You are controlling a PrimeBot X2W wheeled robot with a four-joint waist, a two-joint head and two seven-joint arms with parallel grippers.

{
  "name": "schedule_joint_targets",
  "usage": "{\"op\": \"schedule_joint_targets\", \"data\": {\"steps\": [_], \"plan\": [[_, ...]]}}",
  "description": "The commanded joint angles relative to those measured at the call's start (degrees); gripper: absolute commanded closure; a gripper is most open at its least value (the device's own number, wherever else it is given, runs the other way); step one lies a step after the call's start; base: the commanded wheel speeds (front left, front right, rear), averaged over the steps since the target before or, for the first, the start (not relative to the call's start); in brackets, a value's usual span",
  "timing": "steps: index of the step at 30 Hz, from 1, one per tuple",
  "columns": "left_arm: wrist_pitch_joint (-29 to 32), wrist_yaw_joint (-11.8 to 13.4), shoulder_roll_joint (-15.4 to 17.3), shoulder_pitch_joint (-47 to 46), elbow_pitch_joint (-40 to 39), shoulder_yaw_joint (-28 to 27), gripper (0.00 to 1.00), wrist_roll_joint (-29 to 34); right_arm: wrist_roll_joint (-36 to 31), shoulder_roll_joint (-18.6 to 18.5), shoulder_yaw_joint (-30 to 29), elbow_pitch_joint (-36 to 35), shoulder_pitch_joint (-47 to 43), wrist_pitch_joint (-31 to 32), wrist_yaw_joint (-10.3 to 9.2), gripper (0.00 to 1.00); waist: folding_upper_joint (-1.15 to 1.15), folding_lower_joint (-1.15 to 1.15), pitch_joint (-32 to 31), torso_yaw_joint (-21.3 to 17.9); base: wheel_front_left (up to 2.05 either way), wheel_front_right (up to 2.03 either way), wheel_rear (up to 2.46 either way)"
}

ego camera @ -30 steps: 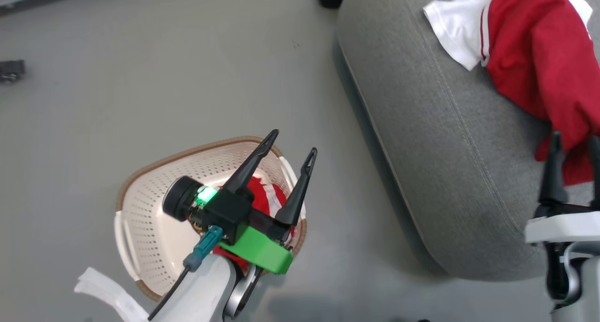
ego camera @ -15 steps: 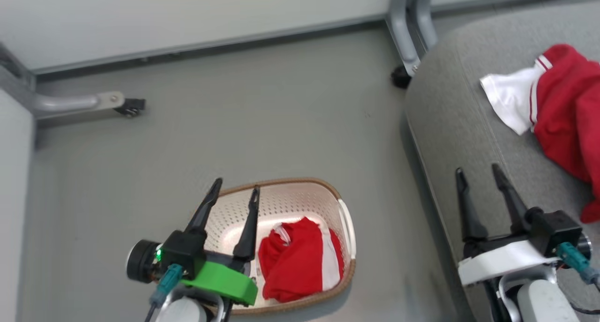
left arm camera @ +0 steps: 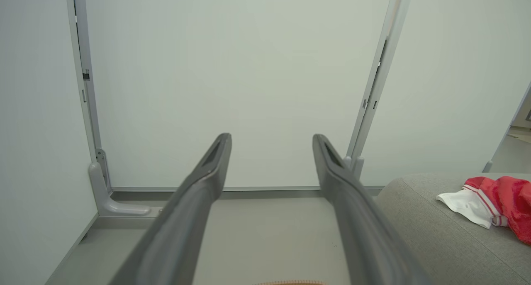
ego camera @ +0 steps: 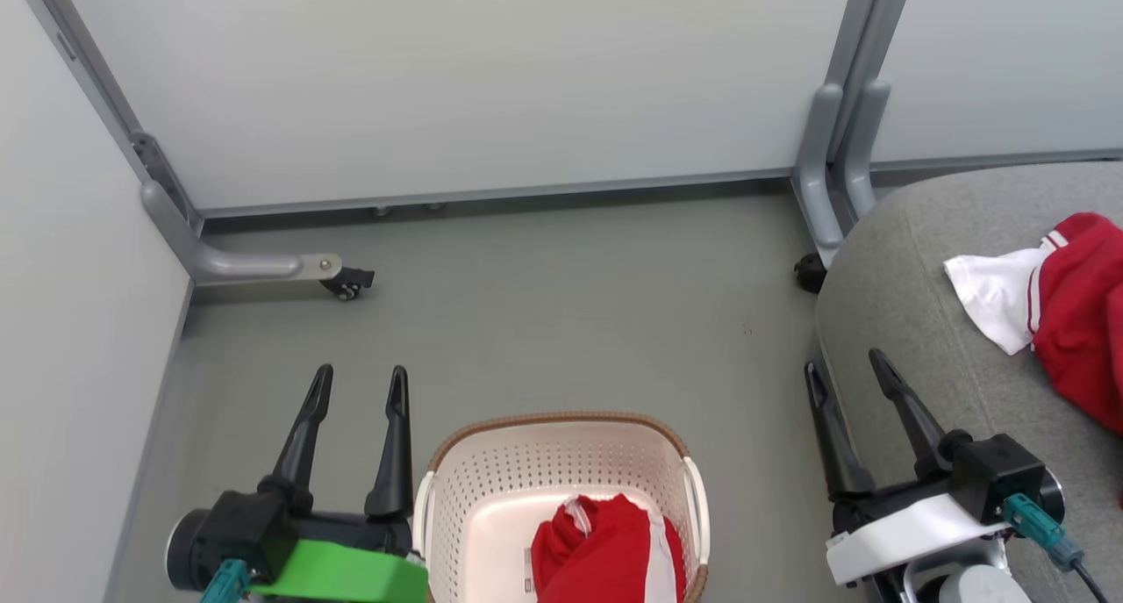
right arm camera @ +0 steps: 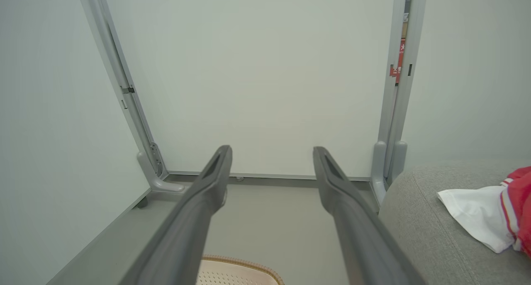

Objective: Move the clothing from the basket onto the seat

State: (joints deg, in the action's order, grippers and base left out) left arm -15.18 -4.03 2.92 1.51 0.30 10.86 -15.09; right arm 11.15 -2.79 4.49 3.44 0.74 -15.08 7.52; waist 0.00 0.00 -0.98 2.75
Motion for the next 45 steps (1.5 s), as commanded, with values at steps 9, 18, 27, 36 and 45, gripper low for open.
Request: {"op": "schedule_joint_targets", "data": {"steps": [9,18,27,36,45], "plan": [[0.05,0.65,-0.01,3.21,0.24,-0.13,0.00,0.25,0.56,-0.20,0.66,0.26,-2.46,-0.14,-0.06,0.00,0.00,0.00,-2.11,-1.24,0.00,0.00,0.00],[0.05,0.31,-0.02,2.67,1.00,-0.23,0.00,1.02,0.83,-0.20,0.57,0.59,-1.77,-0.14,-0.06,0.00,0.00,0.00,-1.97,-1.75,0.00,0.00,0.00],[0.05,0.35,-0.02,3.00,1.53,-0.53,0.00,0.52,0.55,-0.20,0.90,0.77,-2.28,-0.14,-0.06,0.00,0.00,0.00,-1.95,-1.94,0.00,0.00,0.00],[0.06,0.21,-0.02,3.18,1.88,0.07,0.00,0.02,0.81,-0.19,1.32,0.92,-1.77,-0.14,-0.06,0.00,0.00,0.00,-1.24,-2.75,0.00,0.00,0.00],[0.06,-0.65,-0.02,-1.09,3.16,1.28,0.00,-0.93,-0.48,-0.20,1.55,-0.53,2.48,-0.14,-0.06,0.00,0.00,0.00,7.14,-2.99,0.00,0.00,0.00]]}}
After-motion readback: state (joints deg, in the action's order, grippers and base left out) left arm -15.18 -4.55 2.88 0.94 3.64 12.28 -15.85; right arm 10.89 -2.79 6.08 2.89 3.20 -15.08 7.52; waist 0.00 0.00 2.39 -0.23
